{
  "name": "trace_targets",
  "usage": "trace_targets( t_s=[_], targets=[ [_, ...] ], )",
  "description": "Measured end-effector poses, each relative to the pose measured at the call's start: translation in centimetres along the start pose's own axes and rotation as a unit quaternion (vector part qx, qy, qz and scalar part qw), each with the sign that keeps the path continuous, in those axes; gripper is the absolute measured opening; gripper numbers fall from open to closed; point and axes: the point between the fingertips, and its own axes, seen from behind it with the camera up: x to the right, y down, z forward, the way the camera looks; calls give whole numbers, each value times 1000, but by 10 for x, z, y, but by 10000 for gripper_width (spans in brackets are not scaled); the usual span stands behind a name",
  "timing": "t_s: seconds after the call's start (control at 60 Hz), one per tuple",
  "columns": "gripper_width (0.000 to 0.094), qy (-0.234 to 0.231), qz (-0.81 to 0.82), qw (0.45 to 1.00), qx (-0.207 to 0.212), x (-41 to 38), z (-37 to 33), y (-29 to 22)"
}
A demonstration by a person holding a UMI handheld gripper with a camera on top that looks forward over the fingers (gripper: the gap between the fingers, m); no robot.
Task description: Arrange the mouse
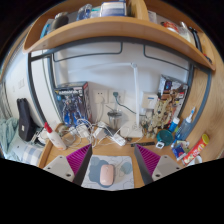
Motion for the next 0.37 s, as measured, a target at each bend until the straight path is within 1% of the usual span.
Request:
trace_targets(
  t_s=[0.133, 0.283, 0.367],
  targets=[
    [851, -1, -13, 1000, 7, 5, -19, -6],
    [853, -16, -31, 999, -2, 2, -26, 6],
    [856, -15, -36, 999, -5, 3, -26, 10]
  ],
)
